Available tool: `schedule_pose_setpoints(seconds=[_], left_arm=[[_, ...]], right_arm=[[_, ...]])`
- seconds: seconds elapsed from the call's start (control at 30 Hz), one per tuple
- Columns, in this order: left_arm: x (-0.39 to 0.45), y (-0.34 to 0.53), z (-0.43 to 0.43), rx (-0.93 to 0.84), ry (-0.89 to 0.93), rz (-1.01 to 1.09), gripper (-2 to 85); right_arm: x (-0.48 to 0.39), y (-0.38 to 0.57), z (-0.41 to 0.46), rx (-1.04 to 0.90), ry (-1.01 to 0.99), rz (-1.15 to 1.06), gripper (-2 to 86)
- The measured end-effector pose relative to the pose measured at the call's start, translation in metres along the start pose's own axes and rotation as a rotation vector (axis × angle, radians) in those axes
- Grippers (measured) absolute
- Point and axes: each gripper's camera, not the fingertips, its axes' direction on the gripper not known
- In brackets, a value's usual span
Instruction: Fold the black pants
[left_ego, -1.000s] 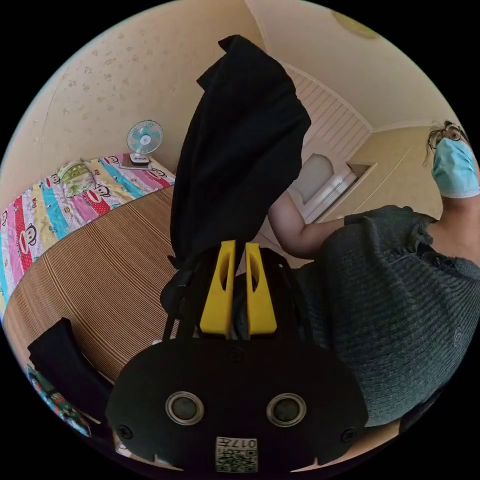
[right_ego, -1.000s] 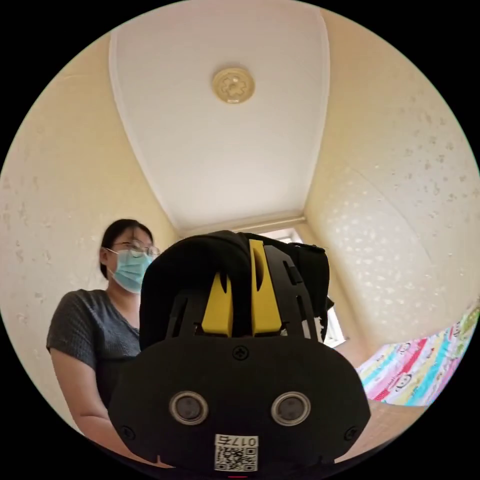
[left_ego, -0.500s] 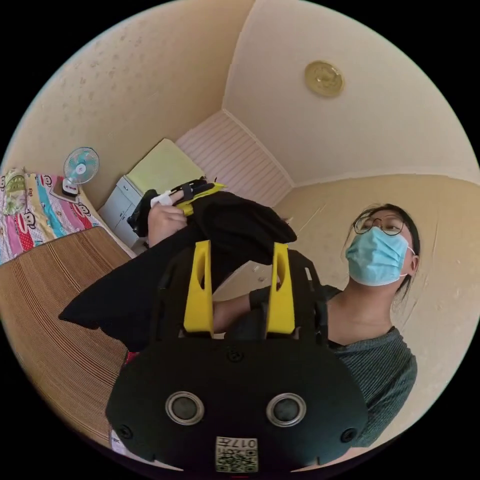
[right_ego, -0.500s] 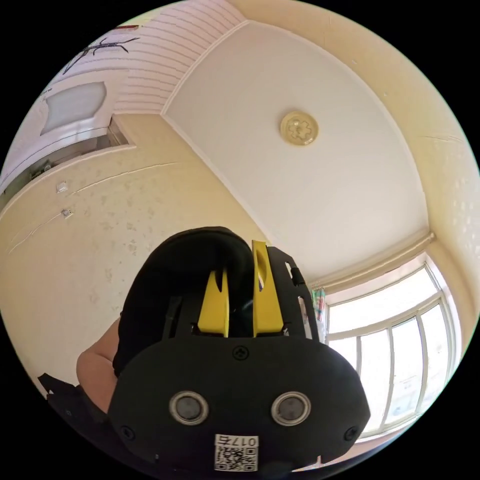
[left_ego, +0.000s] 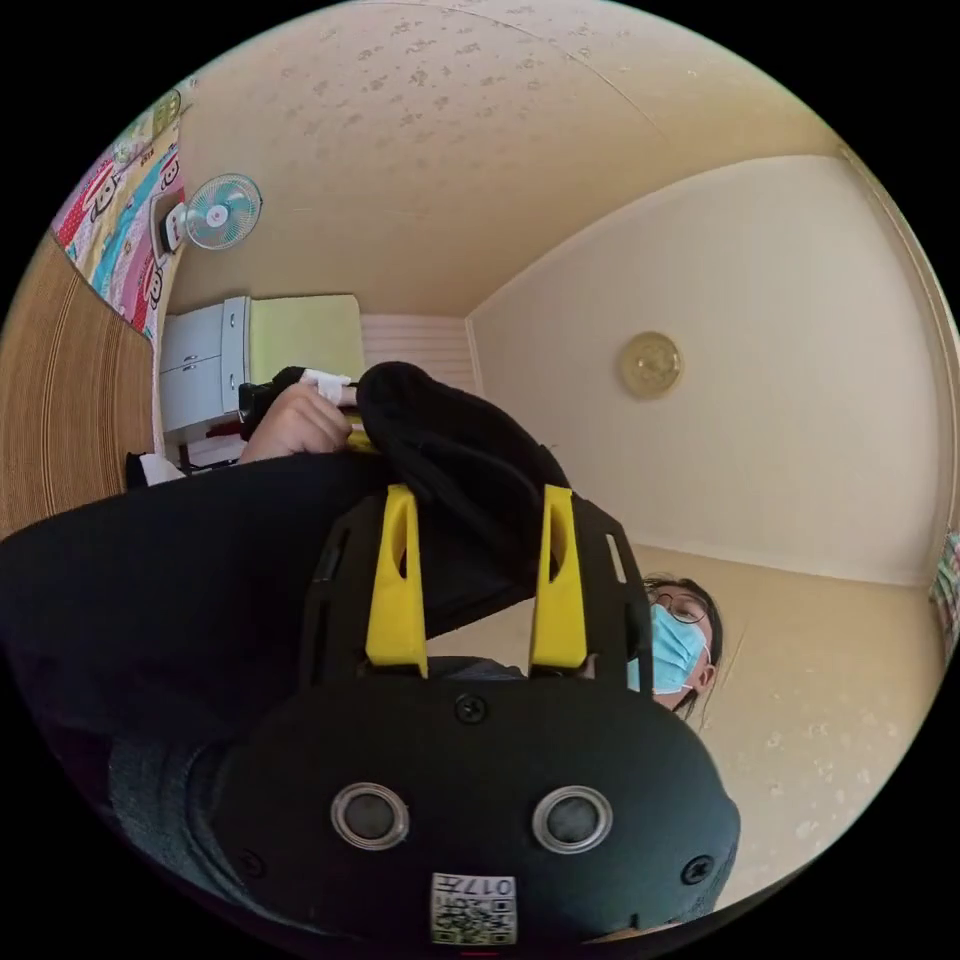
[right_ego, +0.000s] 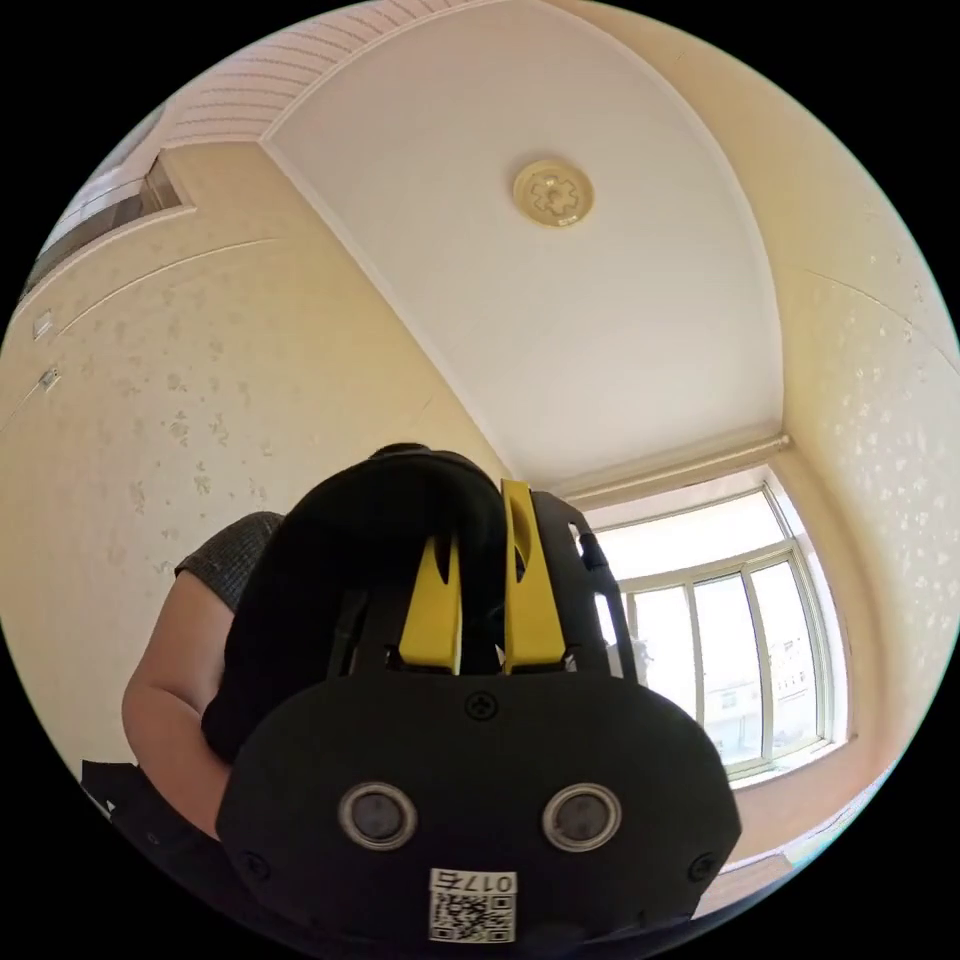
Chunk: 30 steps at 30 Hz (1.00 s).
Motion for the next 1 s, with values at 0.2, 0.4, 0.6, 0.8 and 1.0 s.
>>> schedule_pose_setpoints(seconds=[0.2,0.4,0.6,0.8,1.0], left_arm=[[-0.025,-0.001,0.019,-0.127,0.045,-0.124,9.7],[0.003,-0.014,0.013,-0.086,-0.024,0.195,5.1],[0.088,-0.008,0.033,-0.003,-0.323,0.674,3.1],[0.077,0.02,0.092,0.13,-0.547,0.817,2.2],[0.042,0.036,0.17,0.178,-0.826,0.831,1.7]], right_arm=[[0.0,-0.004,0.045,-0.319,0.086,-0.105,8.0],[0.004,-0.012,0.099,-0.766,0.48,-0.116,8.8],[0.027,-0.017,0.112,-1.009,1.449,0.098,4.1],[-0.042,0.029,0.149,-0.818,1.273,0.019,9.1],[-0.058,0.133,0.212,-0.798,1.338,-0.074,16.1]])
